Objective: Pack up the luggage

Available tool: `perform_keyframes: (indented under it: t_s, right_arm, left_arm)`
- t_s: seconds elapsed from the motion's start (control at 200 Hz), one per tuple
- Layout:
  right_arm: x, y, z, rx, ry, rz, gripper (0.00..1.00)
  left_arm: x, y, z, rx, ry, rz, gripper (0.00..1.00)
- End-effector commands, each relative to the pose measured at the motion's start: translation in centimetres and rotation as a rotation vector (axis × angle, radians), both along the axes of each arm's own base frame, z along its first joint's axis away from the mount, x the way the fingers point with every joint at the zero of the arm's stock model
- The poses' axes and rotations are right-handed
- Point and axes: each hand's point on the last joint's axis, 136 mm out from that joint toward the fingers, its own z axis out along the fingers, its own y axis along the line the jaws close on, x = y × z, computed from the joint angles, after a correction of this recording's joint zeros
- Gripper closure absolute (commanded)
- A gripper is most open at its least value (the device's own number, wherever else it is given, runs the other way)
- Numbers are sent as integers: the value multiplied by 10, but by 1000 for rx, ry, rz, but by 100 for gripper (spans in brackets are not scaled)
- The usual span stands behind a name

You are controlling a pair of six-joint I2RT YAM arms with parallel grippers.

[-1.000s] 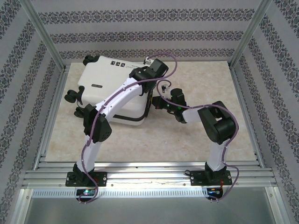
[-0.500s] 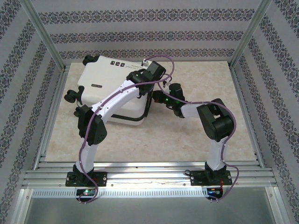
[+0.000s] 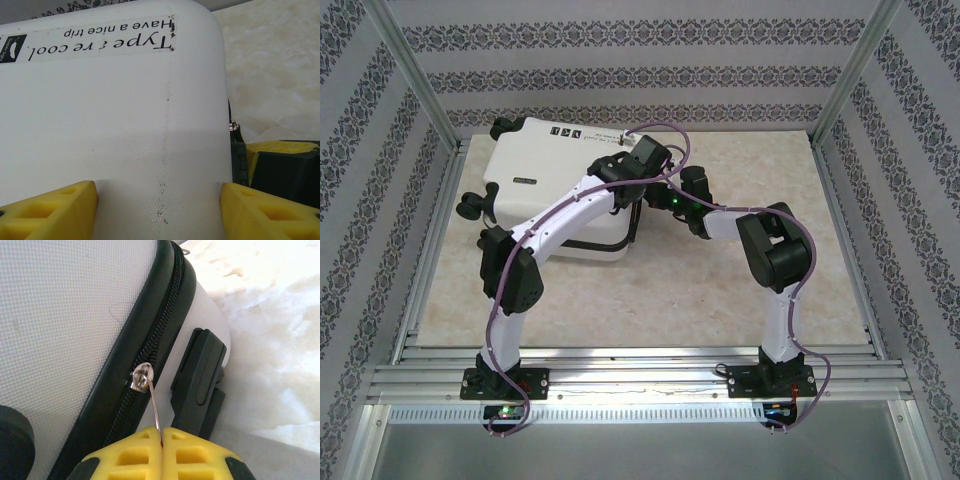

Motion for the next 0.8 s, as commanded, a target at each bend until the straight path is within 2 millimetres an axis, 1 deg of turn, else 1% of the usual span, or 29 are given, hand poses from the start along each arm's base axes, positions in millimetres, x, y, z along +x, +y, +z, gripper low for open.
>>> perform_keyframes:
  t_s: [0.0, 0.095, 0.185, 0.225, 0.255, 0.31, 0.405, 0.445, 0.49, 0.605, 0.679, 0.794]
  right_arm:
    - [34, -29, 57, 46, -198, -112, 100]
    - [20, -26, 53, 56, -175, -70, 100]
    - [9, -18, 51, 100, -133, -2, 100]
    - [4, -19, 45, 113, -100, 4, 100]
    - [2, -20, 46, 125, -106, 5, 100]
    - [-2, -22, 39, 117, -84, -5, 89]
    - [-9, -23, 27, 104, -53, -6, 85]
    - [-12, -24, 21, 99, -37, -11, 82]
    - [-13, -27, 15, 94, -22, -25, 77]
    - [-19, -30, 2, 91, 18, -38, 75]
    - [-26, -23, -1, 111, 37, -9, 74]
    - [-39, -9, -3, 121, 51, 35, 68]
  left_arm:
    - [-29, 25, -32, 110, 165, -8, 35]
    - [-33, 26, -37, 101, 174, -10, 36]
    - [-38, 28, -41, 93, 179, -10, 36]
    - [-39, 28, -42, 90, 180, -10, 36]
    - [-40, 29, -42, 86, 180, -11, 36]
    - [-42, 29, -41, 83, 180, -11, 36]
    - [-44, 30, -39, 77, 178, -14, 36]
    - [-45, 31, -38, 75, 176, -13, 36]
    - [-46, 31, -36, 74, 174, -14, 37]
    - [-50, 31, -33, 61, 170, -19, 37]
    - [-52, 31, -32, 53, 167, -23, 37]
    - [-54, 30, -31, 51, 165, -26, 37]
